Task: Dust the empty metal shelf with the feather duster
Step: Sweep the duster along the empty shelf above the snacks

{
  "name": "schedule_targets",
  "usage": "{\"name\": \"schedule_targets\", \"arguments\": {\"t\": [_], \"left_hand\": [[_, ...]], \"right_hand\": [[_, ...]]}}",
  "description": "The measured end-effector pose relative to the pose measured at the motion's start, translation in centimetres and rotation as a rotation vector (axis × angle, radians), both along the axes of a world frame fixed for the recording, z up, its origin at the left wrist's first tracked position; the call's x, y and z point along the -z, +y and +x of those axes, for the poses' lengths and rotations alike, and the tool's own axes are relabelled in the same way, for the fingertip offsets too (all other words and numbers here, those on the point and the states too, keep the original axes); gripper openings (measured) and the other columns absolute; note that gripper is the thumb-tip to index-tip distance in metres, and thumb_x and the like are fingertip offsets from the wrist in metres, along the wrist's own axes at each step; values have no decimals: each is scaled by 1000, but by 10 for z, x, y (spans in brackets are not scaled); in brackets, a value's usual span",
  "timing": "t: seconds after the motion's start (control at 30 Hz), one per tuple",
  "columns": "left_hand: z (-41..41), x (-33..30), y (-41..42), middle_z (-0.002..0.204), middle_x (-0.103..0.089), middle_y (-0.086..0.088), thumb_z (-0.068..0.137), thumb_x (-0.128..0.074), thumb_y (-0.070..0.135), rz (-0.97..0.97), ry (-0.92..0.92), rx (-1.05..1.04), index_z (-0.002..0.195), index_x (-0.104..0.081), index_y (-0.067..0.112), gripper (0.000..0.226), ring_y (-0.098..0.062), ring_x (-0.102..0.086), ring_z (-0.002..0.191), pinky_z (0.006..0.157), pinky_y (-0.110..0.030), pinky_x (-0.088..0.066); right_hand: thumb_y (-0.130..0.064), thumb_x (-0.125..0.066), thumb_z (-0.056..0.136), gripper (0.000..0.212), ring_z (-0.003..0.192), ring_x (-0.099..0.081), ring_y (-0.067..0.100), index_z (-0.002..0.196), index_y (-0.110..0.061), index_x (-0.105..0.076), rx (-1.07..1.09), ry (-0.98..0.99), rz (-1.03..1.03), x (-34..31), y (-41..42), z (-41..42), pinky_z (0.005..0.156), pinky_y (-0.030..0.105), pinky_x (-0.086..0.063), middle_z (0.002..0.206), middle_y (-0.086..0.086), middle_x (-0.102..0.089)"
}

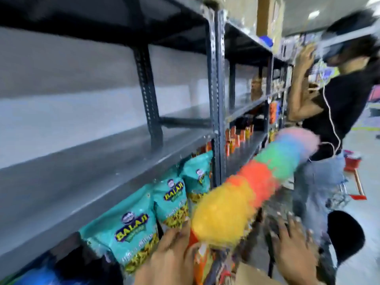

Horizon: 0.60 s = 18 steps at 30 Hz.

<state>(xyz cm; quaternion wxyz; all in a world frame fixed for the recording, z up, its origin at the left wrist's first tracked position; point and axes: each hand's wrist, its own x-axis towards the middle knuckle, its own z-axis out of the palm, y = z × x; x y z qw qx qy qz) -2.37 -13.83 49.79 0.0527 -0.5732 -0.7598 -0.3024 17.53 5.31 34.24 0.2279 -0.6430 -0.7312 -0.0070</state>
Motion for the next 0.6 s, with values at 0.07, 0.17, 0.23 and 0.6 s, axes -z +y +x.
{"name": "schedule_targets", "arguments": {"t": [0.07,0.17,0.23,0.6], "left_hand": [[0,-17,-16,112,-70,13,79,-68,42,94,74,-1,125,-59,34,48,-4,-71,88,64,-18,-56],[-25,-58,-39,114,-66,15,78,-64,49,197,230,-219,129,-47,51,54,-15,-69,95,66,-27,-51],[-57,-77,-57,72,-70,-1,59,-83,34,173,190,-336,110,-70,32,52,-27,-71,60,46,-30,-48],[-135,-91,-95,103,-72,1,81,-53,56,-96,277,-636,115,-50,46,36,-29,-68,93,68,-33,-52]], "right_hand": [[-36,-27,85,56,127,-40,41,132,-9,-43,-61,37,61,-26,11,-20,101,66,-29,142,22,-38],[-42,-19,88,60,127,-40,40,130,-9,-45,-187,162,185,-65,16,-58,102,61,-28,136,22,-47],[-46,-15,95,54,137,-25,31,139,-18,-27,-233,206,257,-80,19,-82,110,55,-18,147,14,-33],[-39,-30,89,56,135,-27,38,136,-9,-35,-606,591,466,-171,-5,-213,109,60,-20,142,21,-39]]}}
